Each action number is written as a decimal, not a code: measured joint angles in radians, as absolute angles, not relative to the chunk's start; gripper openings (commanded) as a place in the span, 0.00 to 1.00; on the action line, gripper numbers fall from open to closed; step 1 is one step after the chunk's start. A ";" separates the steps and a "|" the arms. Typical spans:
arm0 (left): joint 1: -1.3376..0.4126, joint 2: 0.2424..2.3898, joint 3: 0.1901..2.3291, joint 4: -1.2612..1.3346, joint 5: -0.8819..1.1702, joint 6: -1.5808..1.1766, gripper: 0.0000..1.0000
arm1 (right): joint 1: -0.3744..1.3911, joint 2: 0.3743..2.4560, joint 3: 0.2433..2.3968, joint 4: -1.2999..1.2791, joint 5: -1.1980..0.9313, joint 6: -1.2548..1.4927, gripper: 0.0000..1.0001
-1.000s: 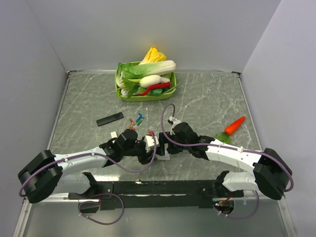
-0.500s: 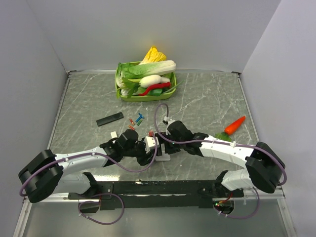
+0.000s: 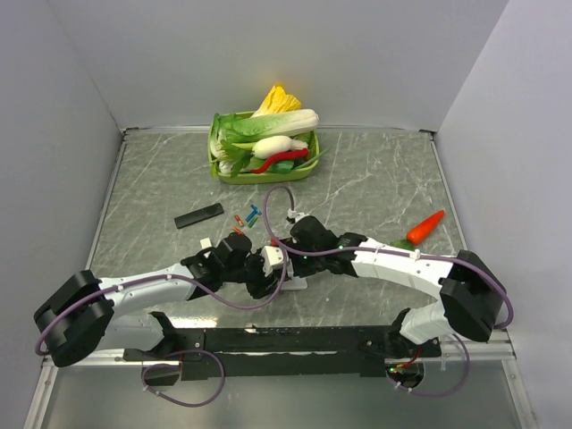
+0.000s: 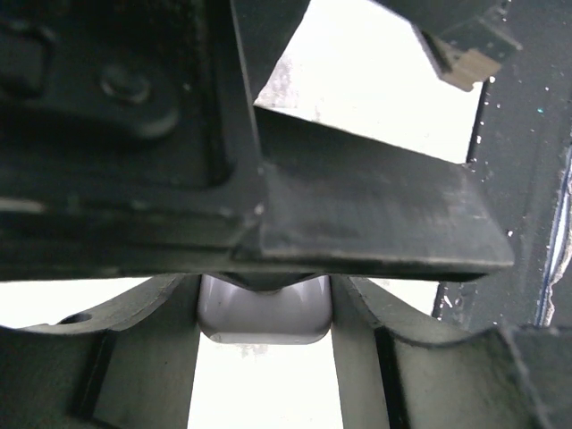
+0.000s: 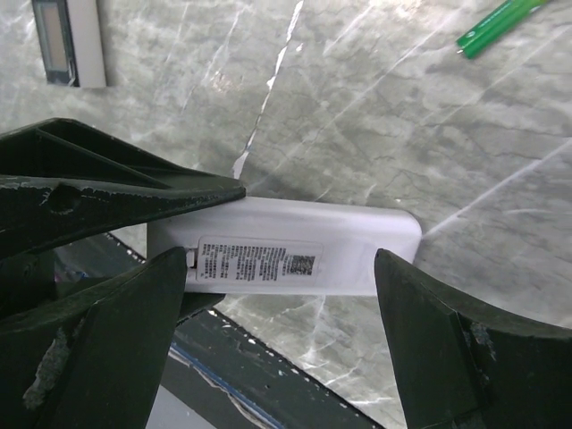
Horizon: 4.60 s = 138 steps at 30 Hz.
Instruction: Load the batteries into the remote control
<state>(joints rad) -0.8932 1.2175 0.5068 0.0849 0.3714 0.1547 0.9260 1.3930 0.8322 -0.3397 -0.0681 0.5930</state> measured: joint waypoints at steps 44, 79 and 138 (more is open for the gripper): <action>-0.867 1.081 0.546 0.046 0.560 0.225 0.01 | 0.792 0.963 0.540 -0.138 -0.464 -0.022 0.97; -0.653 0.731 0.342 0.498 0.324 -0.577 0.95 | 0.962 0.946 0.354 0.469 -0.173 0.099 0.00; -0.369 1.168 0.735 -0.175 -0.203 -0.410 0.97 | 0.255 1.234 0.979 -0.383 -0.054 0.293 1.00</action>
<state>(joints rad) -0.3691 1.1675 0.7345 -0.1749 -0.2028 -0.4103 0.2554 1.2335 0.9791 -0.3832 -0.0544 0.2932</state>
